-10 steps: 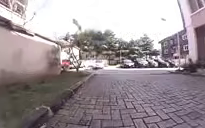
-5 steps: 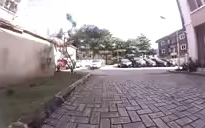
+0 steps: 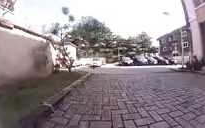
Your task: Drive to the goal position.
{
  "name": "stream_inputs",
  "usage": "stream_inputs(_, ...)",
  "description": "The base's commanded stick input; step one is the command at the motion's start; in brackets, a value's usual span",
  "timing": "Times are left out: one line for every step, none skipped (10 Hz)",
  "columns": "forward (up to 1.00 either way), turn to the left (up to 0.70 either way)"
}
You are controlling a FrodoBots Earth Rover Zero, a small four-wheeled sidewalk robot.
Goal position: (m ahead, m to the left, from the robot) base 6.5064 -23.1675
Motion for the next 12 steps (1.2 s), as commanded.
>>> stream_inputs(0.69, 0.03)
stream_inputs(0.69, 0.03)
stream_inputs(0.69, 0.03)
stream_inputs(0.69, 0.03)
stream_inputs(0.69, 0.03)
stream_inputs(0.69, 0.03)
stream_inputs(0.69, 0.03)
stream_inputs(0.69, 0.03)
stream_inputs(0.69, 0.03)
stream_inputs(0.69, 0.03)
stream_inputs(0.69, 0.03)
stream_inputs(0.69, 0.03)
